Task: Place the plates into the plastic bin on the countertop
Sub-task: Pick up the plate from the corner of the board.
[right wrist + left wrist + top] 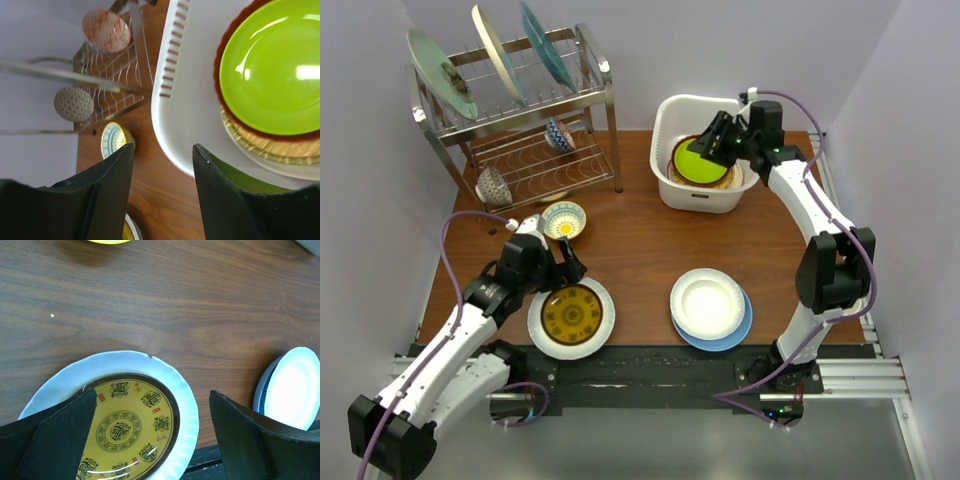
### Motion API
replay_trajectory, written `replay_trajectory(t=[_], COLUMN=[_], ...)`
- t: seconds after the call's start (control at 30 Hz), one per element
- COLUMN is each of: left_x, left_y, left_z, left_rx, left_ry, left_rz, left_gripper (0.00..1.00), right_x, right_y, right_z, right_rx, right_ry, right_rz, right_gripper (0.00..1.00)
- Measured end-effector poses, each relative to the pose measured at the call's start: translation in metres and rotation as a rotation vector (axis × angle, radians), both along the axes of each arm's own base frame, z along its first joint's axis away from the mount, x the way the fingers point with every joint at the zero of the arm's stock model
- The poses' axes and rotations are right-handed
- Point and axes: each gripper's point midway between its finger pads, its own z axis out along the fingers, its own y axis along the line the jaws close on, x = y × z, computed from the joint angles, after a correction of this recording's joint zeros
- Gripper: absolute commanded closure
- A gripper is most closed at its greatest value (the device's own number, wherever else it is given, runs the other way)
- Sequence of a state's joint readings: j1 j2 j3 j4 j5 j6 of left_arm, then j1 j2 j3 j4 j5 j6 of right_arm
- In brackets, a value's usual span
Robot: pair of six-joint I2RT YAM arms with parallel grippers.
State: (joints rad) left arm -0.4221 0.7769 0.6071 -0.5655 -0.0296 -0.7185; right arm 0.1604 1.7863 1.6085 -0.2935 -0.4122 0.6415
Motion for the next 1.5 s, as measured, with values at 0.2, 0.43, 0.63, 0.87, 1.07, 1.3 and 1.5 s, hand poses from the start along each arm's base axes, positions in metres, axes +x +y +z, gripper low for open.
replay_trajectory(t=[0.2,0.43,0.63,0.87,1.07,1.3,1.5], left_x=[0.000,-0.005,-0.010,-0.019,-0.041,-0.046,-0.045], left_y=[0.000,0.003,0.008,0.011,0.005,0.009,0.007], left_z=[-0.005,-0.028,-0.040,-0.056,-0.078,-0.074,-0.077], left_rx=[0.006,0.029,0.049,0.100,0.216,0.256,0.256], left_ry=[0.020,0.101,0.155,0.227,0.319,0.311,0.320], left_rz=[0.004,0.023,0.058,0.080,0.041,0.069,0.066], left_gripper=[0.01,0.01,0.03,0.02,0.02,0.01,0.01], right_x=[-0.027,-0.060,-0.093,-0.133,-0.158,-0.182,-0.196], right_y=[0.024,0.038,0.060,0.084,0.105,0.130,0.141], right_z=[-0.029,-0.034,-0.050,-0.095,-0.110,-0.118,-0.129], right_rx=[-0.044,-0.090,-0.111,-0.144,-0.156,-0.163,-0.168], right_ry=[0.070,0.078,0.103,0.199,0.223,0.226,0.254], right_rz=[0.071,0.130,0.203,0.289,0.357,0.431,0.464], right_gripper=[0.46,0.46,0.46,0.46,0.46,0.46,0.46])
